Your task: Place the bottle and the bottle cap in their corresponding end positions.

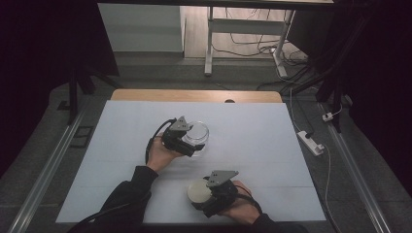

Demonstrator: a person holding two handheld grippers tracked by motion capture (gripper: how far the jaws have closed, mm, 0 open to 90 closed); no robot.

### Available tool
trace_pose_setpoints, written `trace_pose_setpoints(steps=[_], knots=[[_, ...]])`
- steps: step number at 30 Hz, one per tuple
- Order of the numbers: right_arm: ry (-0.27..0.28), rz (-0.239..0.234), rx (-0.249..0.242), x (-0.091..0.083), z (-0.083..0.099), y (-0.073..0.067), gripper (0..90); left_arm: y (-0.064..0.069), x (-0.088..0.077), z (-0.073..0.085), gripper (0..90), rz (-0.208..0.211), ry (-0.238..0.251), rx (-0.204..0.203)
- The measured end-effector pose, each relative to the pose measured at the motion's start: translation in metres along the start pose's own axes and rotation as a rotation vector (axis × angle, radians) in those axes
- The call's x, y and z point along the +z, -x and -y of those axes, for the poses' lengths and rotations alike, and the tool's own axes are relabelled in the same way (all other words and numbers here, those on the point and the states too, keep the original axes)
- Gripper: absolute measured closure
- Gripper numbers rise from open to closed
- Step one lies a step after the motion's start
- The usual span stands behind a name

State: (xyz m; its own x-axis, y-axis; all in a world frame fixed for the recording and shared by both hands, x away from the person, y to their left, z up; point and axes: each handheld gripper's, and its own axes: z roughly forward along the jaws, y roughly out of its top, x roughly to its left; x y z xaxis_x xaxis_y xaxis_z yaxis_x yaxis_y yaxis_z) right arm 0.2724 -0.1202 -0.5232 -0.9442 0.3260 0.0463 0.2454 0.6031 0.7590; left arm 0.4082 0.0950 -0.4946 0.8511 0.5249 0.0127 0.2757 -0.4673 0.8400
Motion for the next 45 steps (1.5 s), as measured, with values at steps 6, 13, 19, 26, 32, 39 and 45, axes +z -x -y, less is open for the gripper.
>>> trace_pose_setpoints(steps=[6,13,19,26,32,39,45], knots=[[-0.012,0.005,-0.002,0.006,0.001,0.002,7.0,-0.005,0.006,0.0,7.4,-0.027,0.007,0.001],[-0.032,0.017,-0.011,0.012,0.004,0.003,7.0,-0.009,0.009,-0.004,7.4,-0.047,0.014,0.003],[-0.058,0.029,-0.005,0.017,0.006,0.006,7.0,-0.012,0.013,-0.003,7.4,-0.062,0.005,0.009],[-0.071,0.034,-0.012,0.019,0.006,0.007,6.9,-0.01,0.022,0.002,7.3,-0.067,-0.034,0.021],[-0.078,0.045,-0.024,0.02,0.006,0.005,6.8,-0.015,0.021,0.003,7.0,-0.049,-0.041,-0.009],[-0.079,0.047,-0.026,0.02,0.006,0.005,6.7,-0.017,0.023,0.006,5.7,-0.055,-0.048,-0.015],[-0.076,0.043,-0.014,0.019,0.006,0.006,6.6,-0.014,0.024,0.005,5.1,-0.079,-0.061,-0.016]])
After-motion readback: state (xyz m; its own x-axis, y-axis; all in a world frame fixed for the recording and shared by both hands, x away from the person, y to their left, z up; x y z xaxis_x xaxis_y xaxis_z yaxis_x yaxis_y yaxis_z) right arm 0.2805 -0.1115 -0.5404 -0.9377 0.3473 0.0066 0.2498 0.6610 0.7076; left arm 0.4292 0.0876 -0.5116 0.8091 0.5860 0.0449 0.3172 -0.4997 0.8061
